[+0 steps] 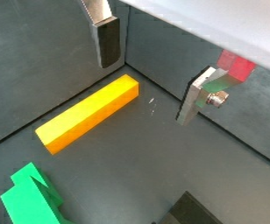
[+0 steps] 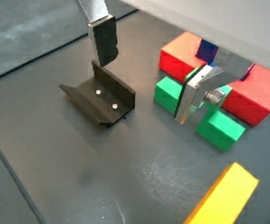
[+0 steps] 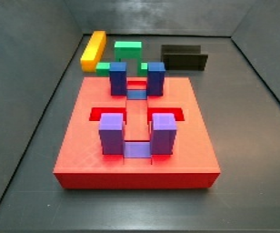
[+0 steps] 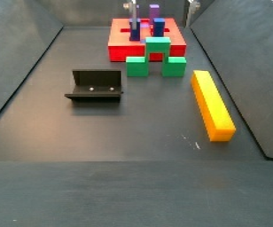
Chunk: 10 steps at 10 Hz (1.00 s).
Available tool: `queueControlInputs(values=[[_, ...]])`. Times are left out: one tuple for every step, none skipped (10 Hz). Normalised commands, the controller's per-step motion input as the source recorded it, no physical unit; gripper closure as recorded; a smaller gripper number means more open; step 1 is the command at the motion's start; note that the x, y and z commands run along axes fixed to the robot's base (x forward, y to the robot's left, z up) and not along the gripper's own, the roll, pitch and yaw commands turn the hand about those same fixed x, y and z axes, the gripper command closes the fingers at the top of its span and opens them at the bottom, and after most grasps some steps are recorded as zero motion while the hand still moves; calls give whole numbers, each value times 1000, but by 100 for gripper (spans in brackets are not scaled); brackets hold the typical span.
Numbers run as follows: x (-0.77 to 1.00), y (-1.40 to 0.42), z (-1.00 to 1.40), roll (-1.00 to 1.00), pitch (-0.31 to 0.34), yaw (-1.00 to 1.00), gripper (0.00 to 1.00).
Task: Pick up the yellow object. Move up. Move to above the board. Insert the yellow object.
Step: Pick up the yellow object.
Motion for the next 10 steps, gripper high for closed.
queueControlInputs(values=[[0, -14, -43, 1, 0, 0, 0], [-103, -114, -463, 29, -40, -23, 0], [-406, -106, -686, 76, -93, -66, 0], [-577, -37, -660, 107, -87, -117, 0], [-640, 0, -583, 110, -77, -180, 0], [-674, 0, -603, 56, -99, -191, 0], [-609, 0, -634, 37, -114, -160, 0], [-506, 11, -614, 64, -104, -134, 0], [-371, 103, -497, 99, -69, -126, 0], [-123, 234, -380, 30, -30, -26, 0]])
